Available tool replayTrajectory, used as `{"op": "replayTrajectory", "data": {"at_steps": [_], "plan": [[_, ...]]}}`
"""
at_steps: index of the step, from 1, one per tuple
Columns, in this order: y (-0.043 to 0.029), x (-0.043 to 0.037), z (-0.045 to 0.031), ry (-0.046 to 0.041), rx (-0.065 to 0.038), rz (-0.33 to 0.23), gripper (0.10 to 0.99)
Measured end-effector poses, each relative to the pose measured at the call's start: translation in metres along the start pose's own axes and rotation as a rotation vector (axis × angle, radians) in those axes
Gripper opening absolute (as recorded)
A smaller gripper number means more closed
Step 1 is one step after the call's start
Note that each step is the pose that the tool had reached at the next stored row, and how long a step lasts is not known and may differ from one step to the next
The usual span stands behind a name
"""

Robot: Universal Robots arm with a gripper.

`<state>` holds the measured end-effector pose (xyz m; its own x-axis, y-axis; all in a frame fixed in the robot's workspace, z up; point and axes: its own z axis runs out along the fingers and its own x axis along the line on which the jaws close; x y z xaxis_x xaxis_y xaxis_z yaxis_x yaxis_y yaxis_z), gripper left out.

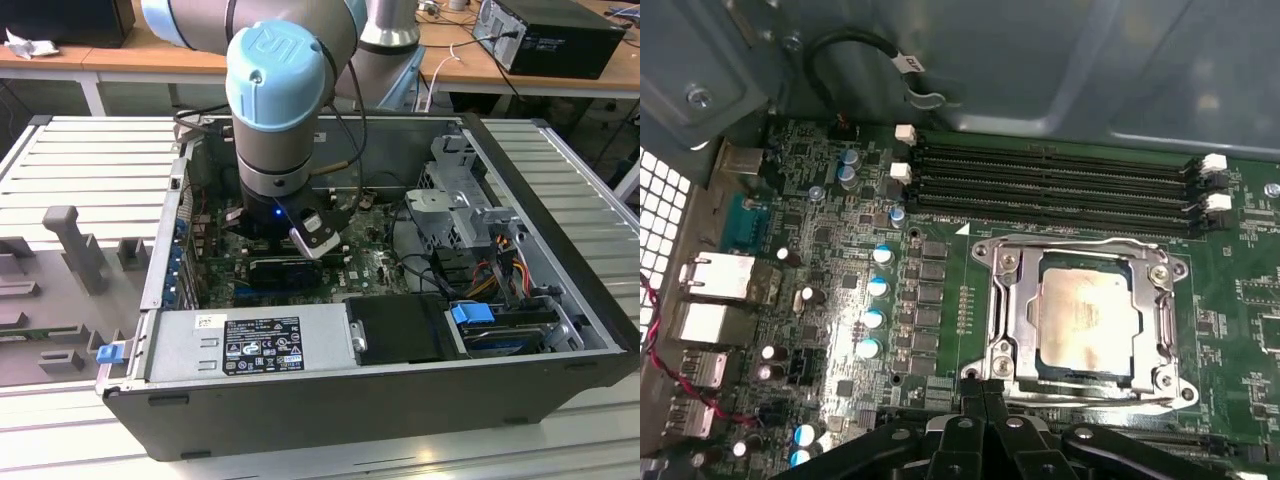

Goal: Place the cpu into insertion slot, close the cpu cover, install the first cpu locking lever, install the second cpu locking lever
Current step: 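Install the second cpu locking lever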

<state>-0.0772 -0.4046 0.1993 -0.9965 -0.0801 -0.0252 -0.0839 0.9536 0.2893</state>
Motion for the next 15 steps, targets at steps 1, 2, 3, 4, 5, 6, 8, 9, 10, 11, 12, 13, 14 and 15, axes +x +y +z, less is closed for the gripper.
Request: {"op": "replayTrajectory", "data": {"at_steps": [1,2,3,4,5,6,8,9,10,11,12,13,14,15], "plan": [[0.0001,0.0001,0.0012,-0.0006,-0.008,0.000,0.106],[0.0002,0.0000,0.0023,-0.0014,-0.015,0.000,0.106],[0.0002,0.0000,0.0028,-0.0017,-0.019,0.000,0.106],[0.0001,0.0000,0.0035,-0.0021,-0.024,0.000,0.106],[0.0001,0.0000,0.0042,-0.0025,-0.029,0.000,0.106],[0.0001,0.0000,0.0048,-0.0028,-0.034,0.000,0.106],[0.0002,0.0000,0.0063,-0.0038,-0.044,0.000,0.106],[0.0001,0.0000,0.0066,-0.0040,-0.045,0.000,0.106],[0.0003,0.0000,0.0055,-0.0035,-0.045,0.000,0.106],[0.0012,-0.0001,0.0024,-0.0034,-0.046,0.000,0.106],[0.0034,-0.0003,-0.0049,-0.0033,-0.046,0.000,0.106],[0.0045,-0.0004,-0.0084,-0.0034,-0.046,0.001,0.106],[0.0054,-0.0005,-0.0113,-0.0035,-0.046,0.001,0.106],[0.0063,-0.0005,-0.0143,-0.0034,-0.046,0.001,0.106]]}}
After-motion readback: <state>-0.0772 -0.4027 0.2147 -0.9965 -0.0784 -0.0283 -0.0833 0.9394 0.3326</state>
